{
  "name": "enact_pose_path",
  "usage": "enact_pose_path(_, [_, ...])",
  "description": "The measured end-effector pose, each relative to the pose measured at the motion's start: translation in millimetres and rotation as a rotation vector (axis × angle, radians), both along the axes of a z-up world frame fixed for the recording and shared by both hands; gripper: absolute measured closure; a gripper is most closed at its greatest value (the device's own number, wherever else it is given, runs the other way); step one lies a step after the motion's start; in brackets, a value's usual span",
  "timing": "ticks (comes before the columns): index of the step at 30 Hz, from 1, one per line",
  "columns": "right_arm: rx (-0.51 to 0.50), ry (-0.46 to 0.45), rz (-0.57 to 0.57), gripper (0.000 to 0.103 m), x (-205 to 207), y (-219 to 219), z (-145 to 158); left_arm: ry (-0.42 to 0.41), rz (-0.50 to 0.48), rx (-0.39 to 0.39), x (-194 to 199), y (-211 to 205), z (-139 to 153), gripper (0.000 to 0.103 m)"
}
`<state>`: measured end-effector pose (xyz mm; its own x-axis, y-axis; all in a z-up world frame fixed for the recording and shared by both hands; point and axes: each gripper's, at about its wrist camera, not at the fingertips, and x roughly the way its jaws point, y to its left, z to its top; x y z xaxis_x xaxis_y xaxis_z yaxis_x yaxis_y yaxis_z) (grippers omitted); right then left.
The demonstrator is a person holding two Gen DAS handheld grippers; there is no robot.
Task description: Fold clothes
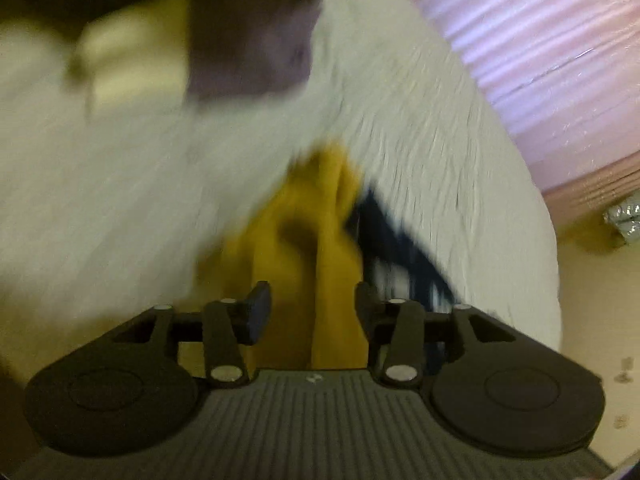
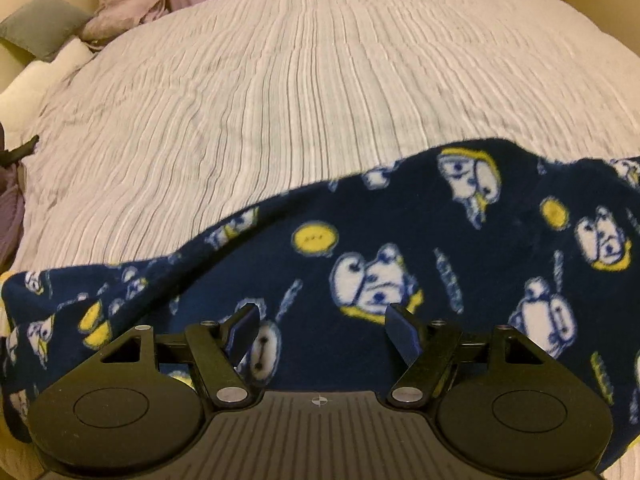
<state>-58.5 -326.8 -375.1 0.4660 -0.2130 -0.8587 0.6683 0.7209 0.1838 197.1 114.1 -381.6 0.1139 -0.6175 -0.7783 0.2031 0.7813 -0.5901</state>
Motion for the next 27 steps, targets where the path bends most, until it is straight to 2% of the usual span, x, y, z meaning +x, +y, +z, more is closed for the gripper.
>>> enact_pose_path(1, [0.006,0.005,-0.002,0.03,1,1,-1,0.038,-0.007,0.005,-11,0,-9,0.055])
enact_pose_path(3, [0.013,0.01,-0.005,0.03,2,3,-4,0.082,-0.016,-0.007,-20,-4,-24,0.062])
enact_pose_path(4, [0.012,0.011,0.0,0.03,3,4,-3,0.094,-0.033,-0.022,-22,-10,-28,0.085])
enact_pose_path(5, [0.01,0.012,0.005,0.03,4,4,-3,0.105,-0.054,-0.038,-24,-17,-31,0.1])
enact_pose_path(7, [-0.004,0.013,0.022,0.03,4,5,0,0.079,-0.044,-0.106,-11,-29,-30,0.101])
enact_pose_path(8, [-0.013,0.013,0.028,0.03,5,6,1,0.064,-0.02,-0.18,-5,-31,-19,0.101])
enact_pose_path(11, [-0.014,0.004,0.023,0.03,6,5,2,-0.046,0.067,-0.316,27,-42,9,0.1])
enact_pose_path(13, [-0.012,-0.003,0.016,0.03,7,4,3,-0.118,0.141,-0.341,51,-50,18,0.098])
enact_pose_path(16, [-0.008,-0.014,0.005,0.03,8,3,4,-0.159,0.274,-0.283,81,-49,22,0.082])
enact_pose_path(17, [-0.008,-0.019,0.005,0.03,8,4,5,-0.159,0.285,-0.247,79,-46,19,0.076])
enact_pose_path(19, [-0.018,-0.021,0.02,0.03,7,7,6,-0.156,0.299,-0.163,73,-38,14,0.07])
enact_pose_path(20, [-0.021,-0.016,0.024,0.03,6,9,5,-0.154,0.306,-0.121,70,-34,11,0.069])
enact_pose_path(23, [-0.028,-0.003,0.035,0.03,2,12,1,-0.051,0.356,-0.043,45,-15,-14,0.069])
enact_pose_path(27, [-0.021,0.014,0.022,0.03,-6,16,-2,0.022,0.437,0.047,14,11,-39,0.067])
